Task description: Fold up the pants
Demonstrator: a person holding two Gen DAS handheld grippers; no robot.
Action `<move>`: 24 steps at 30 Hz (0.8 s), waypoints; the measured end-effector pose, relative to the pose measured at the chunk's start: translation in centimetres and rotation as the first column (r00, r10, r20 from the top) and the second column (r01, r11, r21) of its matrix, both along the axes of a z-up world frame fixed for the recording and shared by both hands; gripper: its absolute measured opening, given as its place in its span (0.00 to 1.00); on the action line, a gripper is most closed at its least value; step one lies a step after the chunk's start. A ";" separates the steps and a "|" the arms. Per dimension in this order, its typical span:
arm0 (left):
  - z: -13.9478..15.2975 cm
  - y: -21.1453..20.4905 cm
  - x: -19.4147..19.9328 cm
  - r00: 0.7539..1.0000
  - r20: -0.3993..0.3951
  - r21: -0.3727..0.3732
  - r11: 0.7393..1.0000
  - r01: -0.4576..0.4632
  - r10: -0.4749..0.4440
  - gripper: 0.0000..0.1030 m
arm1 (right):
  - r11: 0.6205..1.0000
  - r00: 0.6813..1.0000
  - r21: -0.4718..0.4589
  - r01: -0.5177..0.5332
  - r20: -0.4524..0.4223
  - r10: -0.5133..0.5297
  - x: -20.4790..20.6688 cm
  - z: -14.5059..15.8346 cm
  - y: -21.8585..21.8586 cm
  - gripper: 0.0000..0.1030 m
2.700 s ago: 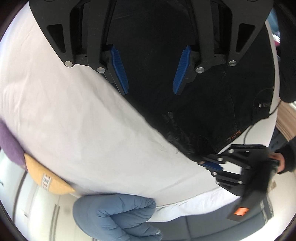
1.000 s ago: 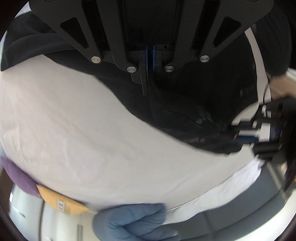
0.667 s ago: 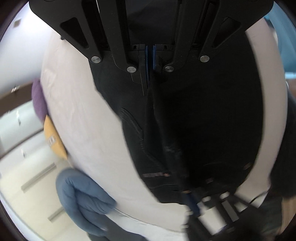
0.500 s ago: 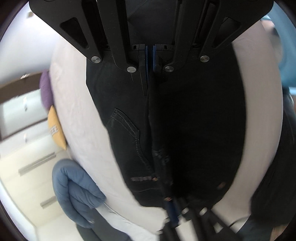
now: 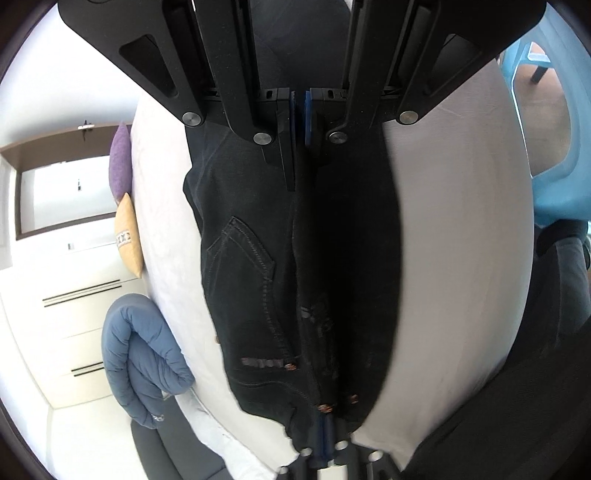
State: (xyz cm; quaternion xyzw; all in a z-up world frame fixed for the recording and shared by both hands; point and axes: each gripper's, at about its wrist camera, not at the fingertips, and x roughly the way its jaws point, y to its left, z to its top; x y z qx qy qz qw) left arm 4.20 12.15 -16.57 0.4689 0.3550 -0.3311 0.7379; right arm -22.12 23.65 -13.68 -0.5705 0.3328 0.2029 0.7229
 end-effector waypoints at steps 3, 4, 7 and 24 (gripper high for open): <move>0.0 0.2 0.6 1.000 -0.017 -0.014 1.000 -0.008 0.008 0.03 | 1.000 1.000 -0.016 -0.021 0.004 0.021 -0.8 -0.4 0.6 0.01; 0.0 0.3 0.3 1.000 -0.022 -0.018 1.000 -0.010 0.010 0.03 | 0.999 1.000 -0.018 -0.031 0.004 0.031 -0.1 -0.1 0.2 0.01; 0.0 0.0 0.1 0.999 -0.049 -0.013 1.000 -0.007 0.006 0.03 | 0.999 0.999 -0.027 -0.040 -0.002 0.040 -0.7 -0.7 0.0 0.01; 0.7 0.0 1.4 0.978 -0.210 0.026 1.000 0.003 0.003 0.09 | 0.998 1.000 0.058 0.030 -0.012 -0.029 -1.5 -3.5 -1.8 0.02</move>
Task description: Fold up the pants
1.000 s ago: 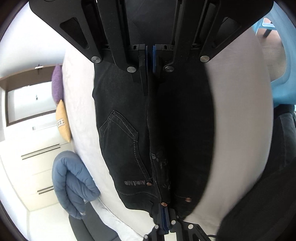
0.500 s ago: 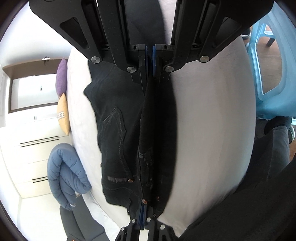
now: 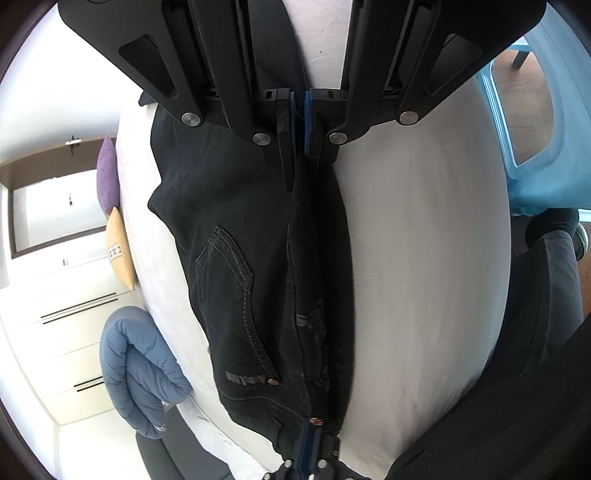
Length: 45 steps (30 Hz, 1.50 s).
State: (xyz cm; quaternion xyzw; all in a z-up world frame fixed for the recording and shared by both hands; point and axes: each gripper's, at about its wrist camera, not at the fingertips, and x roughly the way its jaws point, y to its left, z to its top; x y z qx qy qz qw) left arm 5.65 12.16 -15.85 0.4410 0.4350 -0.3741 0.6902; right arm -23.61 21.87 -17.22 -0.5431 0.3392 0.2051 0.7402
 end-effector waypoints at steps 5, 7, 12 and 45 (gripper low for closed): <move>-0.8 0.8 0.9 0.997 0.028 0.003 0.997 -0.077 0.077 0.50 | 0.999 1.000 -0.037 0.003 0.031 -0.002 -0.1 -0.9 0.7 0.02; -0.3 1.6 1.7 0.993 0.027 -0.004 0.993 -0.115 0.115 0.62 | 0.998 0.999 -0.055 0.003 0.042 0.000 -0.1 -1.4 0.9 0.03; 3.0 3.2 1.8 0.987 0.073 -0.020 0.990 -0.142 0.143 0.68 | 0.998 0.997 0.003 0.065 0.029 -0.065 0.3 -1.0 0.5 0.03; 1.9 -11.7 14.5 0.771 -0.074 -0.342 0.710 -0.615 0.632 0.69 | 0.549 0.807 0.615 0.566 -0.278 -0.521 1.9 10.1 -14.7 0.91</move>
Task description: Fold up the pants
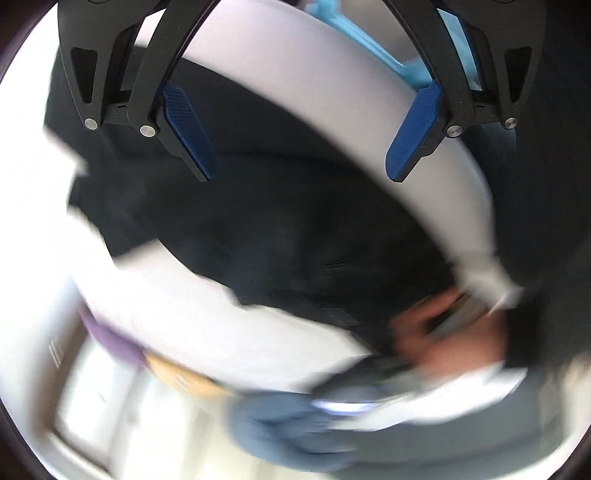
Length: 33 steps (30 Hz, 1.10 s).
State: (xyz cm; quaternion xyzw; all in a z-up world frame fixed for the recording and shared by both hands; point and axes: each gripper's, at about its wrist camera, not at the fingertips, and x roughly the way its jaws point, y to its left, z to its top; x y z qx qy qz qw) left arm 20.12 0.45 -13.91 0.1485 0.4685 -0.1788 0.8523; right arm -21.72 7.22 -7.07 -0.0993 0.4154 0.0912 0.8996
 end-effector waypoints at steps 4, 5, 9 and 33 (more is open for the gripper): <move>-0.1 -1.9 -0.2 0.999 -0.029 -0.151 0.988 -0.044 0.040 0.69 | 0.957 0.967 0.144 0.250 -0.082 -0.240 5.2 1.3 -8.2 0.91; -1.0 -2.5 -0.1 0.998 -0.057 -0.172 0.984 -0.043 0.034 0.69 | 0.932 0.953 0.204 0.301 -0.098 -0.286 6.5 1.8 -10.3 0.91; -4.6 -2.6 -0.7 0.997 -0.074 -0.185 0.982 -0.042 0.029 0.62 | 0.834 0.886 0.298 0.464 -0.169 -0.432 11.5 3.0 -17.0 0.89; -4.7 -3.5 -0.5 0.999 -0.032 -0.126 0.992 -0.024 0.020 0.72 | 0.648 0.582 -0.099 0.755 -0.354 -0.732 34.0 -5.7 -23.0 0.77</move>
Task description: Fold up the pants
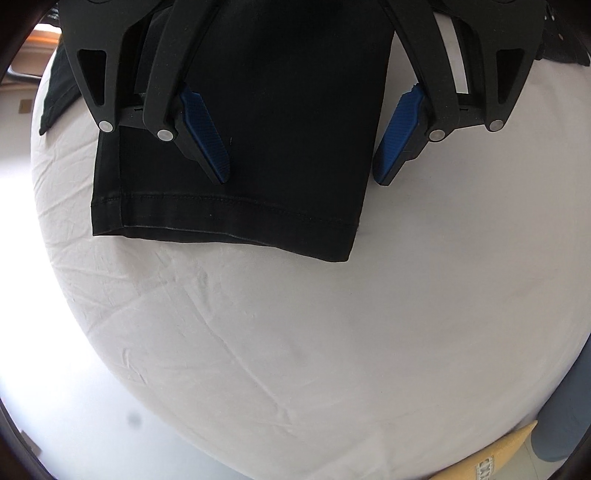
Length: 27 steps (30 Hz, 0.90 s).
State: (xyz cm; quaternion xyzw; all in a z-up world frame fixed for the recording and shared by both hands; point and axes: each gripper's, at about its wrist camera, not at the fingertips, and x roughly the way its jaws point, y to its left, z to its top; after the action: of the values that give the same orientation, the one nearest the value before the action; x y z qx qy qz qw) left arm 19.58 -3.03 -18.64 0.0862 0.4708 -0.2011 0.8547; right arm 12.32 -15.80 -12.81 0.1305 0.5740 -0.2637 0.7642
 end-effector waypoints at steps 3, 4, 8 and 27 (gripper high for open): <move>0.0 -0.1 0.0 1.000 0.001 0.003 1.000 -0.001 0.001 0.73 | 0.999 0.999 0.004 -0.036 0.020 0.036 0.9 0.0 0.3 0.47; 0.0 -0.1 0.0 1.000 0.002 0.004 1.000 -0.001 0.001 0.73 | 0.999 0.999 0.009 -0.043 0.027 0.043 1.1 0.2 0.4 0.29; 0.1 -0.1 0.0 1.000 0.001 0.004 1.000 -0.003 0.003 0.73 | 0.997 0.996 0.062 -0.048 0.081 0.043 1.0 1.5 -0.3 0.03; 0.4 0.2 0.4 1.000 0.005 -0.029 1.000 -0.011 0.011 0.73 | 0.898 0.750 0.313 0.308 0.501 -0.432 -29.1 9.1 -10.7 0.01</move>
State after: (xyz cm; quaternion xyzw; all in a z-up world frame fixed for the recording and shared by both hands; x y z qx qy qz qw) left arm 19.98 -2.85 -18.27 0.0720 0.4661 -0.2028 0.8582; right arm -16.73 -26.48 -3.71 0.3936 0.3119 -0.2984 0.8116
